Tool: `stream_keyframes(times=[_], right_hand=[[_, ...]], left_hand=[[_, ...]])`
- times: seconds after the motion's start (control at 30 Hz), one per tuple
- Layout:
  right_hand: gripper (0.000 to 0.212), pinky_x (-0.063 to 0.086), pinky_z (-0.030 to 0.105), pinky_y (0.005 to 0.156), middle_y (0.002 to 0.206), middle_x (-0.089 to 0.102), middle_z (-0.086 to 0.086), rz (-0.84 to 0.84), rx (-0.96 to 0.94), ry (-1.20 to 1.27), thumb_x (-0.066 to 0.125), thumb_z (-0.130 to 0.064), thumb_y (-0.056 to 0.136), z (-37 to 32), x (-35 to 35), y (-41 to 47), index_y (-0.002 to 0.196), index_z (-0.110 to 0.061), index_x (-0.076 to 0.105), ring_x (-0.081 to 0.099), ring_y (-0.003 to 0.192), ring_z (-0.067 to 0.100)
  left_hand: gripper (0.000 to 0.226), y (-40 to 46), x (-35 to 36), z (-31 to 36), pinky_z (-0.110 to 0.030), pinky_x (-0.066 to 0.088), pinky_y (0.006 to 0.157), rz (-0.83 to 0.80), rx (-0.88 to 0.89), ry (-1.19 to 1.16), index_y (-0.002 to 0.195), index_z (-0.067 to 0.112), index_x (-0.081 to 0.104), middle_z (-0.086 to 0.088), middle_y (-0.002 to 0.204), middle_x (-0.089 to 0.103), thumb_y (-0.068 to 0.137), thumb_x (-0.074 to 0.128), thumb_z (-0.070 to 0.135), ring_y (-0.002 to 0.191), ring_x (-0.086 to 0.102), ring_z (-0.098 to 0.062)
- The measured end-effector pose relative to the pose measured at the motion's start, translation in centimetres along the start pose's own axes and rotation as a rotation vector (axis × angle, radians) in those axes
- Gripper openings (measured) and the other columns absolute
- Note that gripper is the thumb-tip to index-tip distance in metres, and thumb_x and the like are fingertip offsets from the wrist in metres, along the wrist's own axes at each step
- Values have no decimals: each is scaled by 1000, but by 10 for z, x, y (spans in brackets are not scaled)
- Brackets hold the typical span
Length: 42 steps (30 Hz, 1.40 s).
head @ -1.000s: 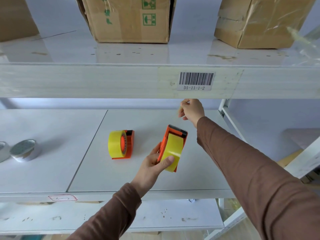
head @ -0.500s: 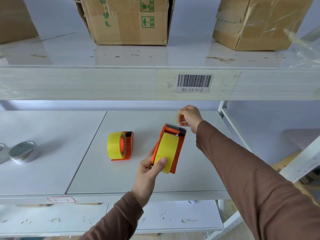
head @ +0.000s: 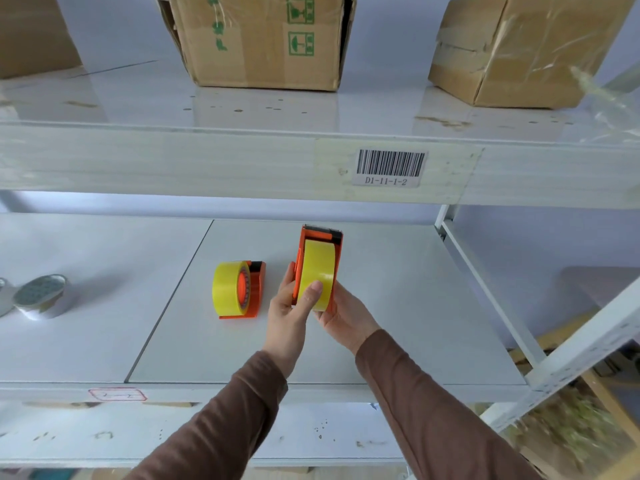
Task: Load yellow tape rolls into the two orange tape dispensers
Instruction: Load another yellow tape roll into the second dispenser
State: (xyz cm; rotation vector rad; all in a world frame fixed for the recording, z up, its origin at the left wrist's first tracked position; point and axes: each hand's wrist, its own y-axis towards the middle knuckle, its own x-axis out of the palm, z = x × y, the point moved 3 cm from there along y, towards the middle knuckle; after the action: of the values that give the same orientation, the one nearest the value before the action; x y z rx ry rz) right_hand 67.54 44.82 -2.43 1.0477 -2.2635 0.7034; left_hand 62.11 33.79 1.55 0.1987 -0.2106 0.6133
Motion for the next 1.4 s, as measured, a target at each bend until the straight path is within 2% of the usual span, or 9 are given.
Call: stream_keyframes(times=[0.17,0.33,0.43,0.77,0.9,1.0,1.2,1.33,1.4], right_hand=[[49,50,45,103,137,59,29,161,67,175,41,-18,95,16,-22,-8,132,8,58,53,134,41],[59,55,43,95,123,68,24,263,112,-4,48,-50,99,9,-23,-10,128,0,63,68,107,34],[59,53,45,102,123,69,23,282,100,-69,53,-55,95,8,-24,-9,123,-5,67,67,116,34],[51,59,34,90,118,73,16,304,104,-244,62,-50,92,1,-26,-4,120,-8,70,72,97,24],[61,58,37,75,90,74,8,438,82,-774,46,-70,89,-6,-32,-5,94,-17,74,68,75,25],[67,49,37,69,78,69,12,521,-73,-1151,32,-64,96,-12,-33,-5,79,-12,70,63,74,30],[49,43,30,106,127,68,-5,289,-177,-850,39,-54,101,4,-22,-6,126,-23,67,61,120,11],[43,51,38,96,111,75,6,307,-230,-865,44,-46,103,8,-18,-4,113,-15,72,69,106,21],[43,49,34,85,107,74,13,317,-247,-885,45,-43,103,8,-16,-5,108,-9,71,67,95,21]], left_hand=[[30,3,1,-16,-44,44,118,-8,-72,18,106,47,80,-12,147,61,80,71,60,138,57,-27],[45,12,-10,-44,-47,44,118,52,-205,-26,115,19,79,-17,132,72,88,68,54,128,65,-32],[55,19,-8,-51,-46,46,115,27,-246,14,127,11,71,-16,122,77,92,64,53,118,71,-32],[43,44,4,-58,-18,57,74,59,-315,38,127,9,69,-14,115,79,102,59,42,89,78,-12],[46,45,5,-61,-22,55,84,31,-318,83,129,8,68,-18,122,77,102,58,44,104,75,-21],[45,44,5,-64,-35,52,104,41,-311,122,131,12,66,-15,127,74,101,59,45,119,70,-28],[38,43,4,-56,-31,48,103,-23,-332,175,137,15,59,-8,132,69,107,50,37,124,64,-20],[32,36,-1,-43,-26,42,90,11,-374,168,134,11,56,1,115,64,107,47,26,118,56,-20],[42,32,-10,-35,-26,43,96,24,-326,198,143,12,48,1,129,59,103,57,20,129,53,-21]])
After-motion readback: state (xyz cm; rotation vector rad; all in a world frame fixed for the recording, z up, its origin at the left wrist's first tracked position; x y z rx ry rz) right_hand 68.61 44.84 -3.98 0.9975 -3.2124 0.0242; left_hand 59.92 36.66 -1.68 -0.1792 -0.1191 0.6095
